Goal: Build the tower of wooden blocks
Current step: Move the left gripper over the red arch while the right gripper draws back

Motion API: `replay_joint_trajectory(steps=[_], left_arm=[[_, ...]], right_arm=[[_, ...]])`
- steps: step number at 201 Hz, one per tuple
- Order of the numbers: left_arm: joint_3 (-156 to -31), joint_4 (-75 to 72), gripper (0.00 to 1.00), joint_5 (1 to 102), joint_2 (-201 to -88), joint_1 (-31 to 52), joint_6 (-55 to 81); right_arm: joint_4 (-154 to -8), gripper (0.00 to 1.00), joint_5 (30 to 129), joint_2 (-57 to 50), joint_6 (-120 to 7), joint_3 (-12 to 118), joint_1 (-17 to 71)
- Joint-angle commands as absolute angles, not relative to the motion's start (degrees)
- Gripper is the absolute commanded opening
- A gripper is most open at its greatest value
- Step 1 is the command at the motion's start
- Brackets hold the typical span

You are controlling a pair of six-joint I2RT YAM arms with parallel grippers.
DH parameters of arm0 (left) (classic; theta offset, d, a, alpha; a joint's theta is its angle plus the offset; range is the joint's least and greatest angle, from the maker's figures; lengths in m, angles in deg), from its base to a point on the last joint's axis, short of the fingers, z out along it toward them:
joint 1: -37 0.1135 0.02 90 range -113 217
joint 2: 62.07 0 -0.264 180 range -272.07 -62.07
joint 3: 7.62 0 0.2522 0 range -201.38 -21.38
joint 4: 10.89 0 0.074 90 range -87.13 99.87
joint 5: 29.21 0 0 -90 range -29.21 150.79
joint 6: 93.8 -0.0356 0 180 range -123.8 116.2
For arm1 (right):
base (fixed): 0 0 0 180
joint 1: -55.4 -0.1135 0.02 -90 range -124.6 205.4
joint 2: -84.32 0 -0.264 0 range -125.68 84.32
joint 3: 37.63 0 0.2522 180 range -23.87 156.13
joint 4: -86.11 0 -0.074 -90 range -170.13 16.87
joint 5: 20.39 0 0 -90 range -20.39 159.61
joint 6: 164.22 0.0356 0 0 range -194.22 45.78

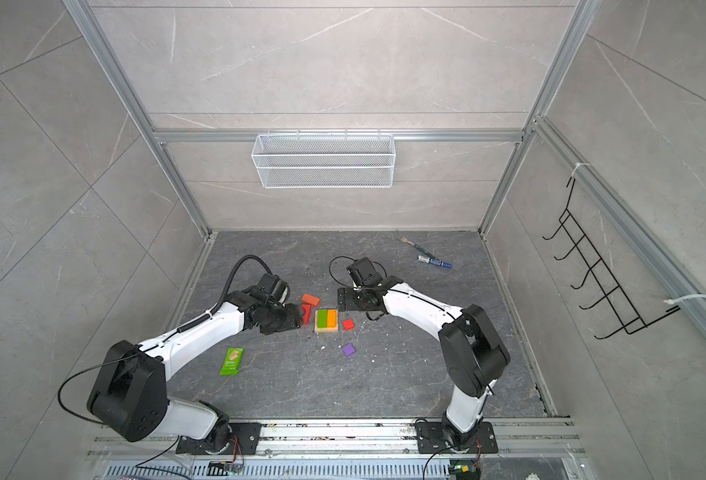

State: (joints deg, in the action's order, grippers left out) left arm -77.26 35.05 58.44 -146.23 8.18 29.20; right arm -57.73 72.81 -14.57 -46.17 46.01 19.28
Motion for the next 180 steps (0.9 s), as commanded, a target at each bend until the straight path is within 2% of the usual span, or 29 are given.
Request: replay_joint_trajectory(steps=[1, 16, 31, 49, 95, 107, 162, 180], left_arm=[[-80.4, 36.8, 0.61, 61.1, -148.4, 8.3, 26.1], [-82.1, 36.8, 0.53, 61.6, -150.1, 8.4, 25.6], [-83.4, 36.6, 0.52, 62.8, -151.7, 8.3, 25.3], [-84.3, 35.8, 0.45, 64.1, -153.7, 8.2, 25.0], [-88.5, 35.4, 0.41, 65.9, -159.7, 7.2, 23.7], [-89.6, 35.2, 0.38, 66.2, -160.9, 6.9, 23.5], [-92.6, 35.0, 0.37, 67.1, -164.4, 5.3, 23.5], [-93.1, 35.3, 0.33, 67.7, -165.5, 4.8, 23.5]], right_arm=[[-58.4, 0.81, 73.5, -10.7, -45.7, 43.1, 18.8], [-58.4, 0.81, 73.5, -8.1, -45.6, 40.6, 18.8], [-58.5, 0.81, 73.8, -5.5, -45.1, 38.1, 18.7], [-58.7, 0.8, 74.4, -2.6, -44.3, 35.1, 18.8], [-57.8, 0.8, 73.8, 2.5, -43.5, 30.2, 18.8], [-57.6, 0.8, 73.7, 3.0, -43.5, 29.8, 18.8], [-57.1, 0.8, 73.5, 3.8, -43.5, 28.9, 18.8], [-57.0, 0.8, 73.5, 3.8, -43.5, 28.7, 18.8]])
